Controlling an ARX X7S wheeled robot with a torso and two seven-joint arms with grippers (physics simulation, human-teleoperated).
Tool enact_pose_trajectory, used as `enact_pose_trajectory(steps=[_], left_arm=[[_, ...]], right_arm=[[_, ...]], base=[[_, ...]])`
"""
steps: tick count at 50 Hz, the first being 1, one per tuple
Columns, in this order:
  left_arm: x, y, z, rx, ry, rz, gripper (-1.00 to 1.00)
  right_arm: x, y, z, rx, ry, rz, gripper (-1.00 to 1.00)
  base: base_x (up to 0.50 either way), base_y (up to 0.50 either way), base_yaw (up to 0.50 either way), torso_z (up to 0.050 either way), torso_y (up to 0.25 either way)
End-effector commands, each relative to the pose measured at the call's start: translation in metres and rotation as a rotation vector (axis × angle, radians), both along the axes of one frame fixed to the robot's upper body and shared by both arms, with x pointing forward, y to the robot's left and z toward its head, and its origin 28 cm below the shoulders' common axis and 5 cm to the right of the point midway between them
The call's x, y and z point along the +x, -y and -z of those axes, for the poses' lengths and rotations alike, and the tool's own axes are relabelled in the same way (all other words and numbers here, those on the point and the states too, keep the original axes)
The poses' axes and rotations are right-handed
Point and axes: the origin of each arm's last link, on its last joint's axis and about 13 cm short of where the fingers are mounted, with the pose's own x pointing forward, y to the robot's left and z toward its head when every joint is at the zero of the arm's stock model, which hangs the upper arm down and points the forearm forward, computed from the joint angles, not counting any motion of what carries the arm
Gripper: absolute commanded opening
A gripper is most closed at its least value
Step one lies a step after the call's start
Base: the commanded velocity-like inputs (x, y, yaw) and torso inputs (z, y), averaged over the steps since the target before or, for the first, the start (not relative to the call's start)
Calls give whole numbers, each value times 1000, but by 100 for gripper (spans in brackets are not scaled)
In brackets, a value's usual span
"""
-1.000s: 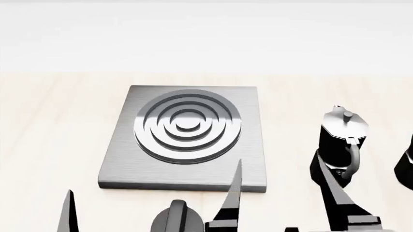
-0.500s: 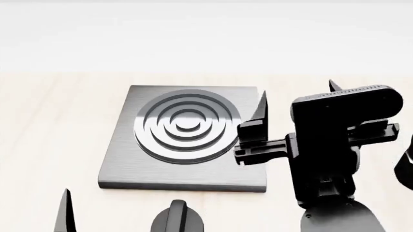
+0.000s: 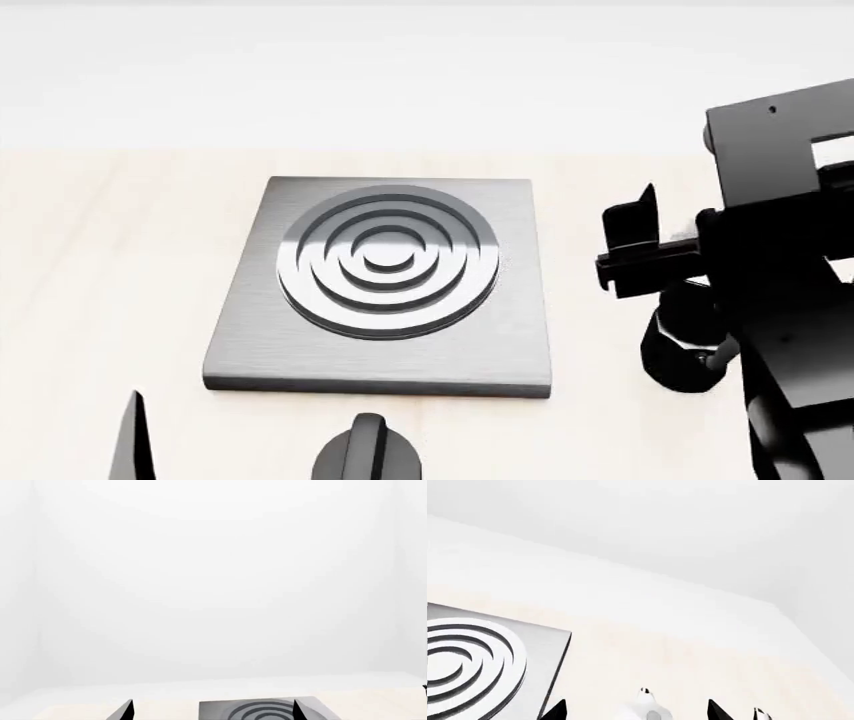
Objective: Put both moka pots on the stove.
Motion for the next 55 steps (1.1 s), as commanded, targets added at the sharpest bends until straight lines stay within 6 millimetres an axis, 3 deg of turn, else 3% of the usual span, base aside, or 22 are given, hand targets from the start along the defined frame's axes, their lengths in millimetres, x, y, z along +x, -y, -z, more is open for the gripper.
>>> enact_pose_trajectory(steps=[1, 23, 55], left_arm=[[0, 1, 1, -1, 0, 4, 100], [-1, 2, 0, 2, 2, 7, 100], [-1, 4, 0, 5, -3, 16, 100]], right_arm=[[4, 21, -1, -7, -103, 43, 100], [13, 34, 22, 56, -213, 43, 100], [14, 36, 52, 83, -269, 48, 100]], base=[[0, 0, 0, 0, 0], [0, 0, 0, 0, 0], [0, 0, 0, 0, 0]])
